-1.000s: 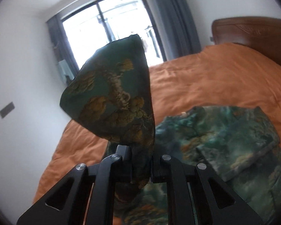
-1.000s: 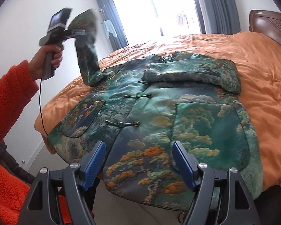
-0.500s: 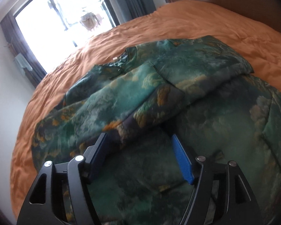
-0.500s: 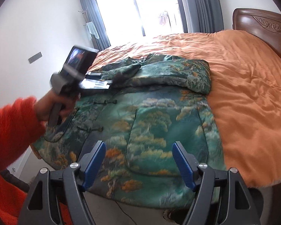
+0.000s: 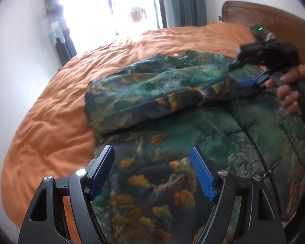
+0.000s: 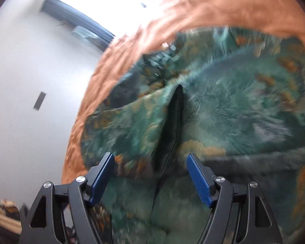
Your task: Fold large clothes
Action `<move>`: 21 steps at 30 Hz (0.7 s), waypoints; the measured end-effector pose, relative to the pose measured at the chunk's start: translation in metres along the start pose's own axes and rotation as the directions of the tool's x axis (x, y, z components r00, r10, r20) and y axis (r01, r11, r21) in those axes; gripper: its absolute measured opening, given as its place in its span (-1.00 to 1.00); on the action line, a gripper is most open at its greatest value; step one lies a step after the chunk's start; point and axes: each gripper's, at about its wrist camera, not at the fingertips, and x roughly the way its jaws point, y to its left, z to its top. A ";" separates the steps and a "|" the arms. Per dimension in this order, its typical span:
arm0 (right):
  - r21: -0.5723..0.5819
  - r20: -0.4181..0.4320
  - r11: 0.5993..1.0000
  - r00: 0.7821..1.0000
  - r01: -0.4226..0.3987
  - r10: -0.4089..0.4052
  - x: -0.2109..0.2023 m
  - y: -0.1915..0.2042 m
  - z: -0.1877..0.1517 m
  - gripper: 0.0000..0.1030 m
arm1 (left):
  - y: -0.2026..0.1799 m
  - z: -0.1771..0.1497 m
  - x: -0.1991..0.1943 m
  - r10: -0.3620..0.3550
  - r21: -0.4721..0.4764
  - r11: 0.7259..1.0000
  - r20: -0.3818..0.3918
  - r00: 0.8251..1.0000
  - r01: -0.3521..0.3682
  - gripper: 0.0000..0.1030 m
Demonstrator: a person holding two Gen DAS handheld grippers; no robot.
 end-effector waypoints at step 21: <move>-0.350 0.271 0.884 0.937 0.309 -0.220 -0.009 0.049 0.002 0.13 | 0.071 0.134 0.143 -0.046 -0.203 0.979 -0.115 0.992 0.022 0.12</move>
